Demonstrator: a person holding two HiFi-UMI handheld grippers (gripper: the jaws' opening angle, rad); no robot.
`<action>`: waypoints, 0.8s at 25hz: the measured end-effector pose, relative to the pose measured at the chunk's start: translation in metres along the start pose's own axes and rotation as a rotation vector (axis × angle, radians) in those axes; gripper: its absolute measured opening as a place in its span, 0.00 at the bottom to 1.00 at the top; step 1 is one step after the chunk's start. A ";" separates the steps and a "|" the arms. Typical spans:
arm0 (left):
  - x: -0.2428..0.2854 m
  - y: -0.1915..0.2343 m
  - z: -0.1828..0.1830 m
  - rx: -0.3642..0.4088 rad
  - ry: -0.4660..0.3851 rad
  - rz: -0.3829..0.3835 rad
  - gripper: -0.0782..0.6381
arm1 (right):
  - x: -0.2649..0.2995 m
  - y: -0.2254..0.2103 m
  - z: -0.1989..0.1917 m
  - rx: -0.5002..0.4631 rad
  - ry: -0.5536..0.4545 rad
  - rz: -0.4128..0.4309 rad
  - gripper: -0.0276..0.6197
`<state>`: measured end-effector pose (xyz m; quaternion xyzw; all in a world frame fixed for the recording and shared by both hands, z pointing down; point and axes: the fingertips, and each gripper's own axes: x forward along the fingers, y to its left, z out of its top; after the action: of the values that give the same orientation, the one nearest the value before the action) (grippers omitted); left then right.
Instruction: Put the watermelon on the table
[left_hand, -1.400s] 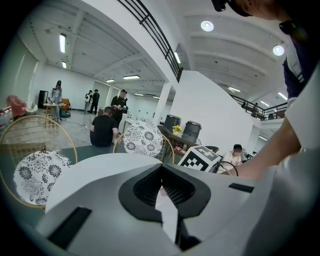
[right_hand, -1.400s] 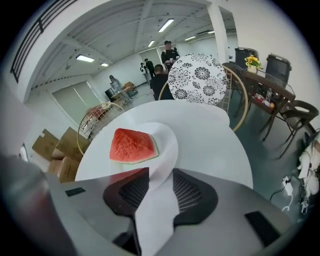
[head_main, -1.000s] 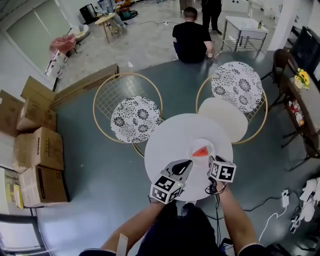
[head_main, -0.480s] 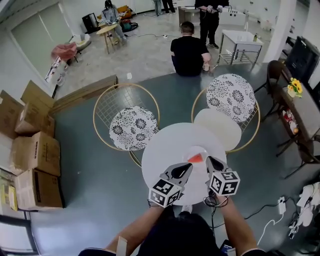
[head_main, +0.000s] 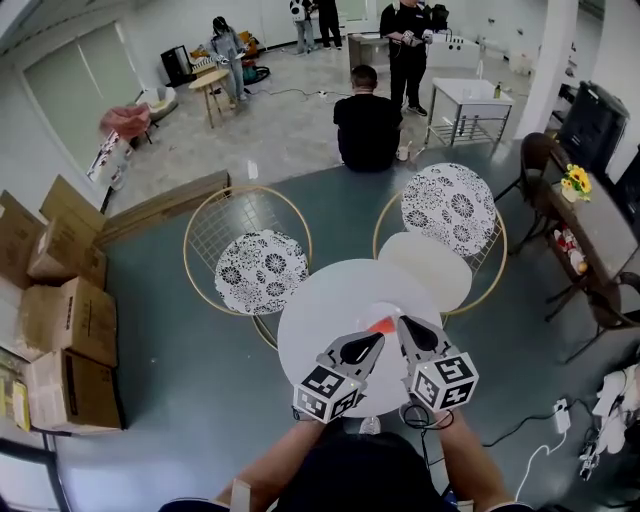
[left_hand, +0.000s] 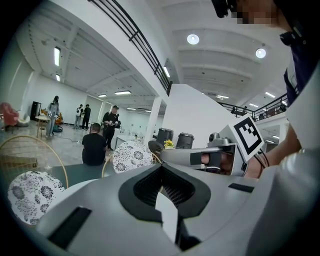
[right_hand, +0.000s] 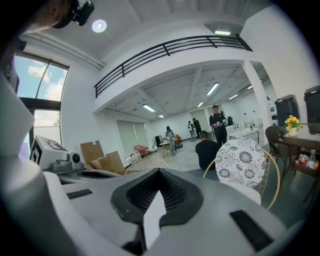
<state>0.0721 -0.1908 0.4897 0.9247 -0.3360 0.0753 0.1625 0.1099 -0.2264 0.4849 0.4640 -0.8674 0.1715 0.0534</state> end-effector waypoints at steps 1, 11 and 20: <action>0.000 -0.002 0.004 0.006 -0.007 -0.002 0.11 | -0.002 0.004 0.005 -0.013 -0.017 0.012 0.05; -0.014 -0.008 0.029 0.019 -0.072 0.015 0.11 | -0.017 0.028 0.034 -0.090 -0.105 0.057 0.05; -0.016 -0.011 0.034 0.009 -0.086 0.019 0.11 | -0.022 0.027 0.037 -0.100 -0.119 0.056 0.05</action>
<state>0.0679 -0.1852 0.4514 0.9245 -0.3512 0.0385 0.1433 0.1023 -0.2082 0.4381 0.4458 -0.8892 0.1013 0.0201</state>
